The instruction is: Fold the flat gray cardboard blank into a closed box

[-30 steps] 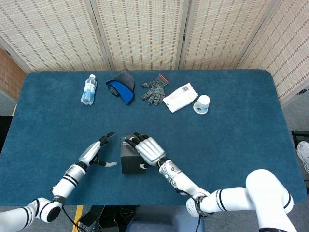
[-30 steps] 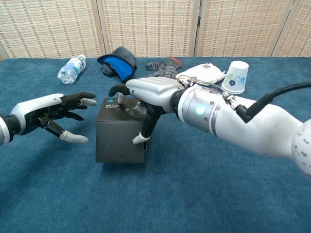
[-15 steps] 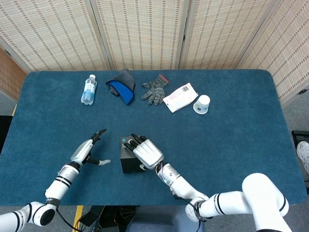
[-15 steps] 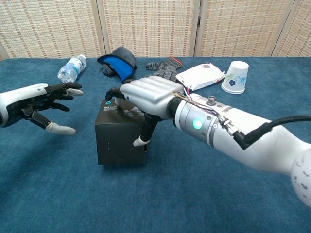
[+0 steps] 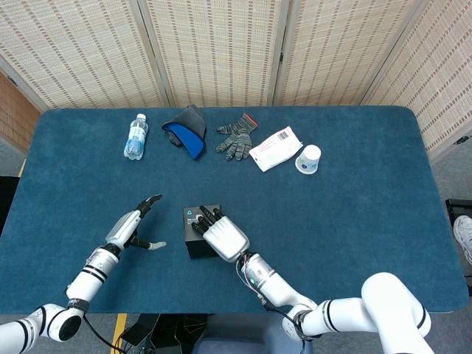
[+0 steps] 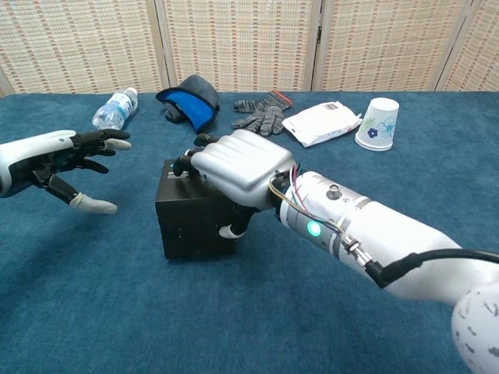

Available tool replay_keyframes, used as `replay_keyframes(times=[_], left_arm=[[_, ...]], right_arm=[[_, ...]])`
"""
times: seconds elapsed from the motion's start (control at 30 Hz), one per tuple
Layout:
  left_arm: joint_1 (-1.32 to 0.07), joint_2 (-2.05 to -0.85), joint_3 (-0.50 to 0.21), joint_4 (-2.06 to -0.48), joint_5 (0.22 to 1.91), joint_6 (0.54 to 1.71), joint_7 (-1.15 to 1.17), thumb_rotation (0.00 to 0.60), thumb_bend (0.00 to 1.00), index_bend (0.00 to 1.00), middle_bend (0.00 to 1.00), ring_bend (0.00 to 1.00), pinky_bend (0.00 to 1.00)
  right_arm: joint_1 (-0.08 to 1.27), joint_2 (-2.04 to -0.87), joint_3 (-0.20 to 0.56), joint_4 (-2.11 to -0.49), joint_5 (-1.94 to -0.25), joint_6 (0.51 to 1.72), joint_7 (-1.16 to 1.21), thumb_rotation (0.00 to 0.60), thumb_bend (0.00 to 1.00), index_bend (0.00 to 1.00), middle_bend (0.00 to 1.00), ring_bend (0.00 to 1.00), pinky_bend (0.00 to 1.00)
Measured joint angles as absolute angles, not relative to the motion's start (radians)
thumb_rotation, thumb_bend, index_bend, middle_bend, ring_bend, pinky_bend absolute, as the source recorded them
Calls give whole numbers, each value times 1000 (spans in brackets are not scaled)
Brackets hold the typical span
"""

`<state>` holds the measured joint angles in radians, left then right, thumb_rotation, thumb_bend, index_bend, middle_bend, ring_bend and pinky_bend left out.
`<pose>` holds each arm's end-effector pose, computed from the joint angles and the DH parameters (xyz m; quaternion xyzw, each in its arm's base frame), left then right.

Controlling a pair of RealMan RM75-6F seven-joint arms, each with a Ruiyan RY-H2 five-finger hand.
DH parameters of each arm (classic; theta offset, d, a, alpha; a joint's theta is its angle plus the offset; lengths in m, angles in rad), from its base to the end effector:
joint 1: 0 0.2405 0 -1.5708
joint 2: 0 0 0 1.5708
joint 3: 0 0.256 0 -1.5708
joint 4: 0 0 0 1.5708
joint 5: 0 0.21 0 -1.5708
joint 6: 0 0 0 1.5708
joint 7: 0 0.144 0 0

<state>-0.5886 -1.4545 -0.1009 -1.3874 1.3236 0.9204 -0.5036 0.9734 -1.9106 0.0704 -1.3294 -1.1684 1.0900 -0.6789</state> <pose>-0.2281 0.3199 0.0071 -0.5920 -0.6083 -0.4392 0.2943 -0.0383 -0.2968 -0.1166 0.8304 -0.1738 0.3857 0.3627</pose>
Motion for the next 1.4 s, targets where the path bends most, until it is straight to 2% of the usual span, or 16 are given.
replay_keyframes(times=[0.4, 1.4], left_arm=[[-582, -1471, -79, -1330, 1332, 946, -294, 600, 77, 0, 0, 0, 132], [-561, -1474, -85, -1299, 1343, 975, -228, 600, 77, 0, 0, 0, 131]], right_arm=[[944, -1943, 71, -1247, -1264, 1081, -651, 600, 290, 269, 290, 131, 236], [899, -1980, 97, -1134, -1420, 1077, -620, 600, 301, 324, 354, 191, 269]])
